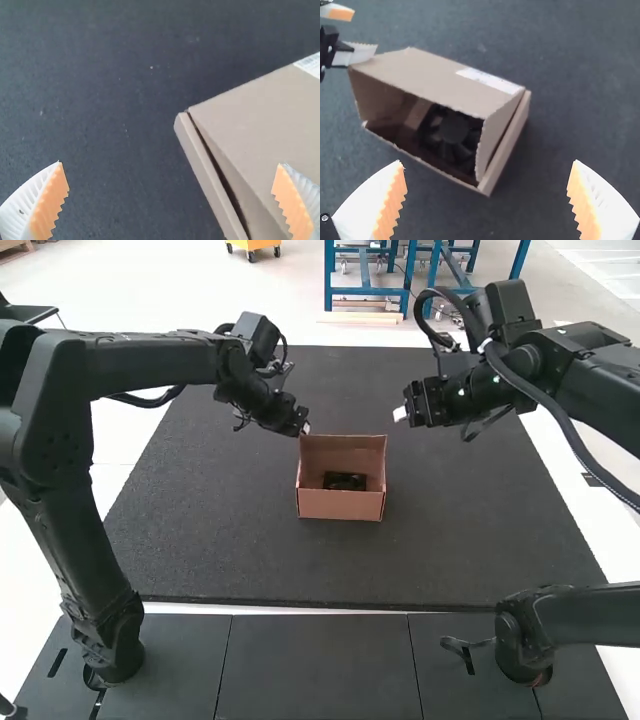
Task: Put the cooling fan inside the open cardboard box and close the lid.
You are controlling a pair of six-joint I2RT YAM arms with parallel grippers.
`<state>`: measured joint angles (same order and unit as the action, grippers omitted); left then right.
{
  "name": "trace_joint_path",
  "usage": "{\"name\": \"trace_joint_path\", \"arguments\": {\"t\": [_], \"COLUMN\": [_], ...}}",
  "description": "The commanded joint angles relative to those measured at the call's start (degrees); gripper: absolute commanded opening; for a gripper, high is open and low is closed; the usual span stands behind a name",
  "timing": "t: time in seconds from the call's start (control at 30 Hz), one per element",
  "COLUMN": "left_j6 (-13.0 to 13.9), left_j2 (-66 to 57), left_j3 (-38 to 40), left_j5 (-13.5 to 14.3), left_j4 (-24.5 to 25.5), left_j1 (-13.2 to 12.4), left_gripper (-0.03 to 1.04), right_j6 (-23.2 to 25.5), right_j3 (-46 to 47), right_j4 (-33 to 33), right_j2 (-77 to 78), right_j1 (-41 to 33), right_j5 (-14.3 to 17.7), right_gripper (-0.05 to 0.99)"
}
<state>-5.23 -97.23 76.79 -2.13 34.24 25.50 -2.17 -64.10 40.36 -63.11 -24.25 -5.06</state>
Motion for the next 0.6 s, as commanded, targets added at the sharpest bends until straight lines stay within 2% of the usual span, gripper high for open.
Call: {"name": "trace_joint_path", "arguments": {"t": [0.0, 0.57], "left_j6": [0.4, 0.2], "left_j2": [0.8, 0.8], "left_j3": [-1.6, -6.9], "left_j5": [-2.0, -2.0], "left_j4": [-0.6, -5.3], "left_j1": [0.3, 0.6], "left_gripper": [0.96, 0.96], "right_j6": [0.0, 0.0], "right_j3": [0.2, 1.1], "right_j4": [-0.4, 1.0], "right_j2": [0.0, 0.3], "right_j1": [0.5, 0.5], "right_j5": [0.5, 0.3], "right_gripper": [0.73, 0.73]}}
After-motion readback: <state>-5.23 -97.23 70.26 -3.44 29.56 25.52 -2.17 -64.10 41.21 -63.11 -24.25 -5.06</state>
